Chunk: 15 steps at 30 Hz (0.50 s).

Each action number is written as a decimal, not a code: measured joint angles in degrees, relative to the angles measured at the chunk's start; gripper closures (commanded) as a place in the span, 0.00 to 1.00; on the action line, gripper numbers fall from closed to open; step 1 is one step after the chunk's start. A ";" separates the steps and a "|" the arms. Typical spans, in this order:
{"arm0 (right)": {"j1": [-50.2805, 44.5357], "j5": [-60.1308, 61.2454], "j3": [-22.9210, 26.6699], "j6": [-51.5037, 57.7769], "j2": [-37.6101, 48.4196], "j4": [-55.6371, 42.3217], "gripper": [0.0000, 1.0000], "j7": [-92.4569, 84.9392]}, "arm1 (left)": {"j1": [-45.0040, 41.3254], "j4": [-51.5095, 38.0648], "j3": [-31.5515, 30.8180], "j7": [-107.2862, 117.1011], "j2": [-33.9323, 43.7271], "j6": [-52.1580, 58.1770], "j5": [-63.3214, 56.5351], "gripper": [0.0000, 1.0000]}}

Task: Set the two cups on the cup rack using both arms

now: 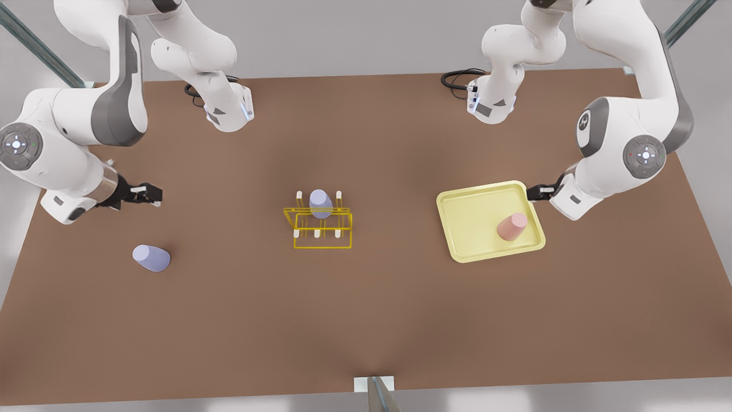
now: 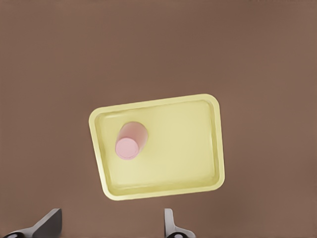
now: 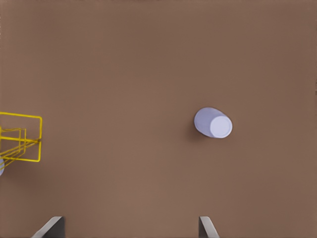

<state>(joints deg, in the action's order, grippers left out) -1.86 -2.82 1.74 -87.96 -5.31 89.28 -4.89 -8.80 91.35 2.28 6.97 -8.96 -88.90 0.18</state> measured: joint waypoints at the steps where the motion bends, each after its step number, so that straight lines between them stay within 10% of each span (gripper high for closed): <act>1: 0.02 0.00 0.00 -0.43 -0.01 0.06 0.00 -0.15 | -0.01 0.01 0.00 0.11 -0.03 -0.13 0.01 0.00; 15: 11.90 1.92 0.61 -15.73 -25.95 -6.38 0.00 -5.32 | 1.13 17.12 2.47 1.01 -9.22 -24.89 2.75 0.00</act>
<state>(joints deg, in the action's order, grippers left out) 10.03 -0.90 2.35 -103.69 -31.26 82.90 -10.21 -7.67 108.46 4.75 7.98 -18.18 -113.79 2.93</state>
